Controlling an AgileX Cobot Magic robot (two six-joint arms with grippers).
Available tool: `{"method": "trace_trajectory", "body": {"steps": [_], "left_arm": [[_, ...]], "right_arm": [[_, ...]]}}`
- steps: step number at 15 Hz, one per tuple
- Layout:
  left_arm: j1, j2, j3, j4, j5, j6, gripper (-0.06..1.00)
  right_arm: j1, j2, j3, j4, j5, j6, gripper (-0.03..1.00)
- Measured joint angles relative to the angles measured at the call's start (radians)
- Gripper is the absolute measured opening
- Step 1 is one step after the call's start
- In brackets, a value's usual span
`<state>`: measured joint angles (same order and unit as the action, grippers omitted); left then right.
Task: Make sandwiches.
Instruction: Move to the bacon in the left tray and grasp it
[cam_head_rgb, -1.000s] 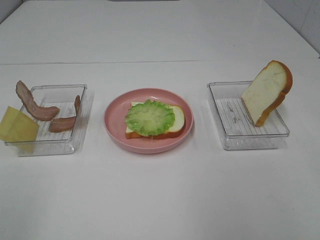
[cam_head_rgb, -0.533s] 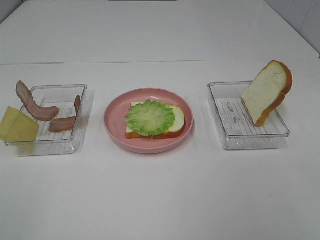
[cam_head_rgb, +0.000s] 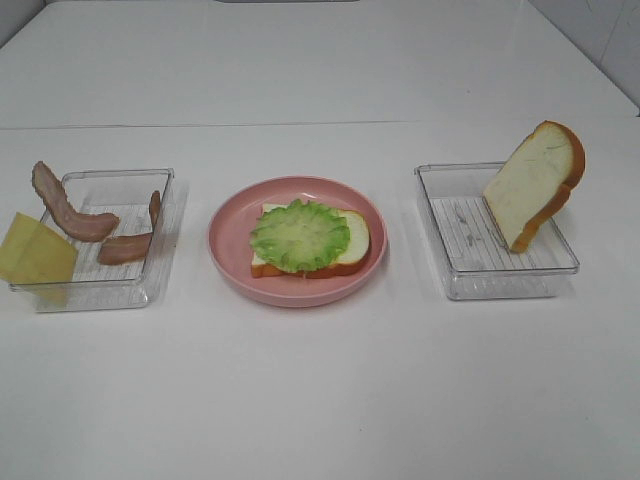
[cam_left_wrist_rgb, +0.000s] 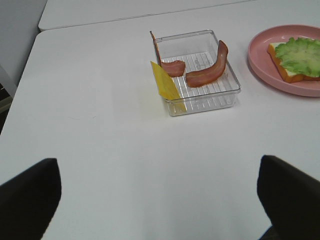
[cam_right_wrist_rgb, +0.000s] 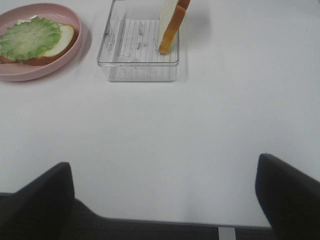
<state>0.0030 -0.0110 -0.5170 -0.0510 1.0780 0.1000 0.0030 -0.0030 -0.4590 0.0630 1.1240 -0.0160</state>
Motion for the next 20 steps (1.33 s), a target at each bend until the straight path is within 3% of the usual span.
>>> {"method": "trace_trajectory", "body": {"steps": [11, 14, 16, 20], "left_arm": [[0.000, 0.076, -0.003, -0.001, 0.007, -0.011, 0.99], [0.000, 0.298, -0.088, -0.001, 0.053, -0.056, 0.99], [0.000, 0.578, -0.243, -0.001, 0.126, -0.094, 0.99], [0.000, 1.047, -0.516, 0.009, 0.137, -0.100, 0.99]], "right_arm": [[0.001, 0.000, 0.006, 0.016, -0.009, -0.014, 0.94], [0.001, 0.000, 0.006, 0.017, -0.009, -0.014, 0.94], [0.001, 0.000, 0.006, 0.018, -0.009, -0.014, 0.94], [0.001, 0.000, 0.006, 0.018, -0.009, -0.014, 0.94]]}}
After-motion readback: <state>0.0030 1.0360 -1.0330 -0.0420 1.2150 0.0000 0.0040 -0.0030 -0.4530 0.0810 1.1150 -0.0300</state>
